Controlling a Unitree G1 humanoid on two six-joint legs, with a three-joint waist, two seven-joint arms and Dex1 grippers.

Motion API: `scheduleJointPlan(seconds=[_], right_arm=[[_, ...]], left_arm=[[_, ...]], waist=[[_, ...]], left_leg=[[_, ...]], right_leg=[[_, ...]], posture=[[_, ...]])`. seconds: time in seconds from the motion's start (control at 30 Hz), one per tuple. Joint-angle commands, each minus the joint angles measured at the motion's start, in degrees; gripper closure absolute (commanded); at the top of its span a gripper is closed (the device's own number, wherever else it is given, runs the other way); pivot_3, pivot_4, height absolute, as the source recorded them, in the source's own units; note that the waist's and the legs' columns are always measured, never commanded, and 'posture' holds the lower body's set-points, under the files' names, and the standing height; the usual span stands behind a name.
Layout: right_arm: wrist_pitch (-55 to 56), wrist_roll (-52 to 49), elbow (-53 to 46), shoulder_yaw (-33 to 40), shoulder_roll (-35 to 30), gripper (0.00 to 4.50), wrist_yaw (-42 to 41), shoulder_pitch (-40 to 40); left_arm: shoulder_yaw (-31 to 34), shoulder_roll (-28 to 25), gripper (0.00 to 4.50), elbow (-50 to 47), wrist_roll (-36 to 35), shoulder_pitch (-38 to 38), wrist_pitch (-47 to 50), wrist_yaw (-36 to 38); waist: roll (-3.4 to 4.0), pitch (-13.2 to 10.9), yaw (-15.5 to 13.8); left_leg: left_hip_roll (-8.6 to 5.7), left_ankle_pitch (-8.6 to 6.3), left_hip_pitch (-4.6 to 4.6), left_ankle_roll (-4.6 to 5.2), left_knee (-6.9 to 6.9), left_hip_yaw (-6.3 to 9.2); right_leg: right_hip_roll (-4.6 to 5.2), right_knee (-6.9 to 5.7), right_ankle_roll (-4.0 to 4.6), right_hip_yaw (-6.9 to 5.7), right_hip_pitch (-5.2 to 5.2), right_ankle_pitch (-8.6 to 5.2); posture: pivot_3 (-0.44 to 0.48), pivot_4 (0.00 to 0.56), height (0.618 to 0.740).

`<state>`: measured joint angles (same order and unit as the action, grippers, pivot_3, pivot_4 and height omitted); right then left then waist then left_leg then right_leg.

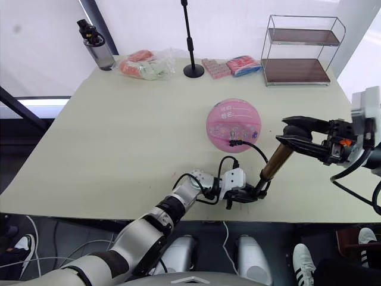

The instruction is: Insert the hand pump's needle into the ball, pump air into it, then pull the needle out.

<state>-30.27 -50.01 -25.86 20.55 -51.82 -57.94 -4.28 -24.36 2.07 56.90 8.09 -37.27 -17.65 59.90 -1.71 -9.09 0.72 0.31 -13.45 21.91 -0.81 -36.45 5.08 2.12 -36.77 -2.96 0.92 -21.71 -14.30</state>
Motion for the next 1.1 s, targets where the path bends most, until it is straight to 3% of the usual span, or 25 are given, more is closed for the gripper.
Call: scheduleJointPlan(seconds=[0.03, 0.3, 0.5, 1.1], right_arm=[[4.07, 7.16, 1.35, -5.67, 2.36, 2.77, -0.63, 2.64], [15.89, 18.51, 8.36, -13.20, 9.82, 2.77, -0.54, 8.69], [18.99, 19.94, 9.44, -14.48, 10.26, 2.77, -1.29, 9.52], [-2.30, -7.66, 1.44, 8.26, -4.77, 2.77, 0.31, -5.61]], left_arm=[[-1.19, -1.86, 3.50, 3.36, 2.61, 2.18, 3.39, -0.33], [-1.10, -1.84, 3.50, 3.42, 2.53, 2.27, 3.14, -0.40], [-1.10, -1.70, 3.50, 3.64, 2.67, 2.23, 2.83, -0.59], [-1.46, -1.82, 3.50, 4.51, 3.21, 2.03, 2.60, -1.14]], waist=[[0.02, 0.01, 0.07], [-0.07, 0.15, 0.07], [-0.06, 0.29, 0.09], [0.29, -0.11, -0.16]], left_leg=[[0.00, 0.00, -0.01, 0.00, 0.00, -0.02], [0.01, 0.00, -0.05, 0.00, 0.01, -0.03], [0.02, 0.00, -0.11, 0.00, 0.01, -0.01], [-0.08, 0.00, 0.08, 0.00, 0.00, -0.02]], right_leg=[[0.00, 0.00, 0.00, 0.02, 0.00, 0.00], [-0.02, -0.01, 0.00, 0.03, 0.02, 0.00], [-0.02, -0.01, 0.09, 0.02, 0.06, -0.05], [0.08, 0.01, 0.05, 0.03, -0.05, -0.03]], posture=[[0.000, 0.150, 0.731], [0.000, 0.150, 0.731], [0.000, 0.150, 0.731], [0.000, 0.150, 0.731]])
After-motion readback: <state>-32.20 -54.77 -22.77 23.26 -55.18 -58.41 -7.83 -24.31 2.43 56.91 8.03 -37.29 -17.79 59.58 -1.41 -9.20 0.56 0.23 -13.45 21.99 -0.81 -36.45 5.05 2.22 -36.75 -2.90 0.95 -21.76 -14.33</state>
